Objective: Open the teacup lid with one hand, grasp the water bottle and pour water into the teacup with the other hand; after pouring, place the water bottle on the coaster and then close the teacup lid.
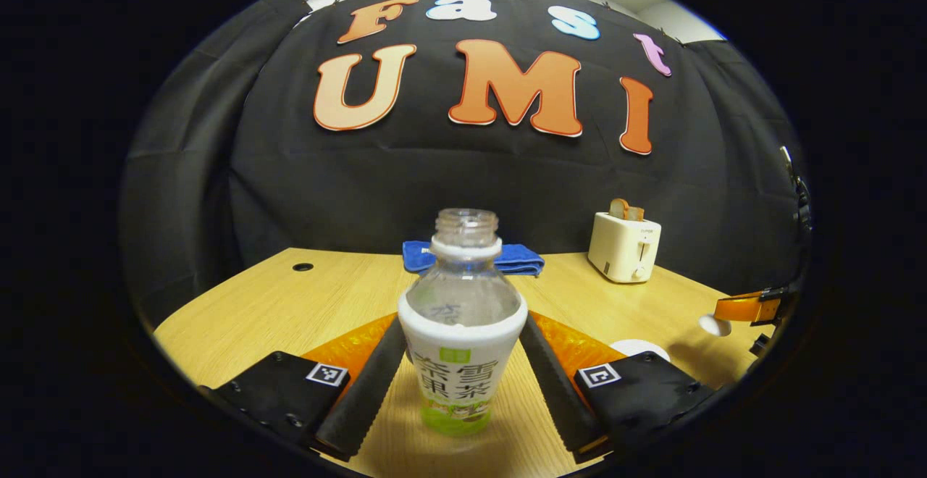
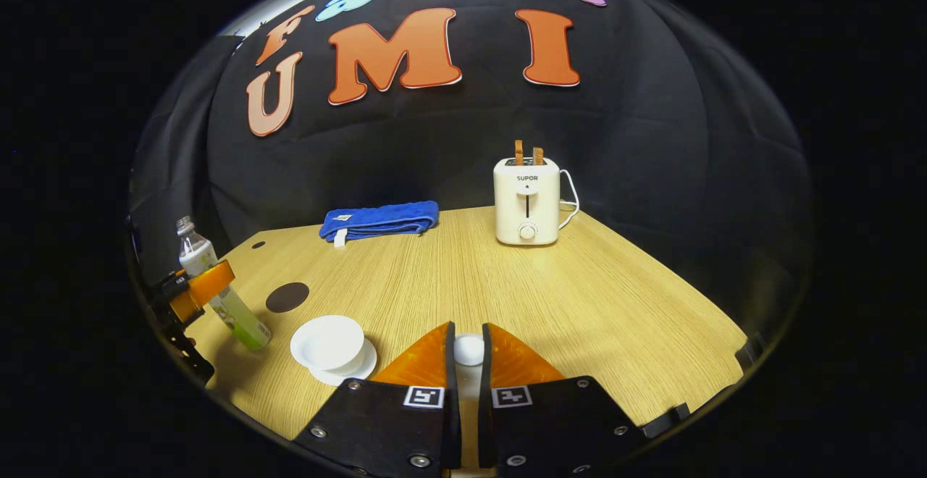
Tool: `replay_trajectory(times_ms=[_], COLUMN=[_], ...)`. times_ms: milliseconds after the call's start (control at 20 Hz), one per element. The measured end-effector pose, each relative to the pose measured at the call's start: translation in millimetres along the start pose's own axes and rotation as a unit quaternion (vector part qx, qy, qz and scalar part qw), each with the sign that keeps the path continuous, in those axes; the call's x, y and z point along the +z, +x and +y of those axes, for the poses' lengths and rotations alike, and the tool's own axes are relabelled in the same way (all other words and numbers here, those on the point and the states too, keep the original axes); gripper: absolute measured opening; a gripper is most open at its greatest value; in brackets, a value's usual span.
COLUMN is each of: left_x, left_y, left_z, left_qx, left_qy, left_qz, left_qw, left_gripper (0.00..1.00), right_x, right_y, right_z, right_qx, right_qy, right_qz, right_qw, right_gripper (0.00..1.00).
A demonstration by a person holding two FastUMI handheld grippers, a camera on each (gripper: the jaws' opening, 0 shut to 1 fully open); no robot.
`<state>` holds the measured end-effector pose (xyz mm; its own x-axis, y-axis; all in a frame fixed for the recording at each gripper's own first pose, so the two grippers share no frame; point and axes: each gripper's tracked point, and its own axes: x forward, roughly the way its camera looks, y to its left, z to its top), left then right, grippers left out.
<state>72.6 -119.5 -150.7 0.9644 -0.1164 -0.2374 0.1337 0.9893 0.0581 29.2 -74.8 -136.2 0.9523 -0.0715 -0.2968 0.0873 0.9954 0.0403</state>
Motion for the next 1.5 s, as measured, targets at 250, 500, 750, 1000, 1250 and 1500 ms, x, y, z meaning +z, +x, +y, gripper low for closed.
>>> replay_trajectory(times_ms=[250,500,750,1000,1250,1500], left_x=[-3,-2,21,27,20,22], left_y=[1,4,3,3,4,9], left_z=[-3,-5,-6,-23,-48,-66], left_qx=[-0.014,-0.013,-0.015,-0.027,-0.041,-0.042], left_qy=[0.009,0.032,0.069,0.145,0.215,0.305], left_qz=[-0.008,-0.006,-0.024,-0.009,0.015,0.020], left_qw=[1.000,0.999,0.997,0.989,0.976,0.951], left_gripper=[0.77,0.63,0.63,0.62,0.62,0.63], right_x=[-4,-5,-3,-3,-1,-3], right_y=[1,1,0,-3,-8,-10], right_z=[0,5,4,0,-12,-24], right_qx=[-0.001,0.004,0.004,0.004,-0.001,-0.002], right_qy=[0.005,0.004,0.006,0.010,0.014,0.023], right_qz=[0.006,0.007,0.004,0.002,-0.003,-0.005], right_qw=[1.000,1.000,1.000,1.000,1.000,1.000], right_gripper=[0.10,0.10,0.10,0.10,0.09,0.10])
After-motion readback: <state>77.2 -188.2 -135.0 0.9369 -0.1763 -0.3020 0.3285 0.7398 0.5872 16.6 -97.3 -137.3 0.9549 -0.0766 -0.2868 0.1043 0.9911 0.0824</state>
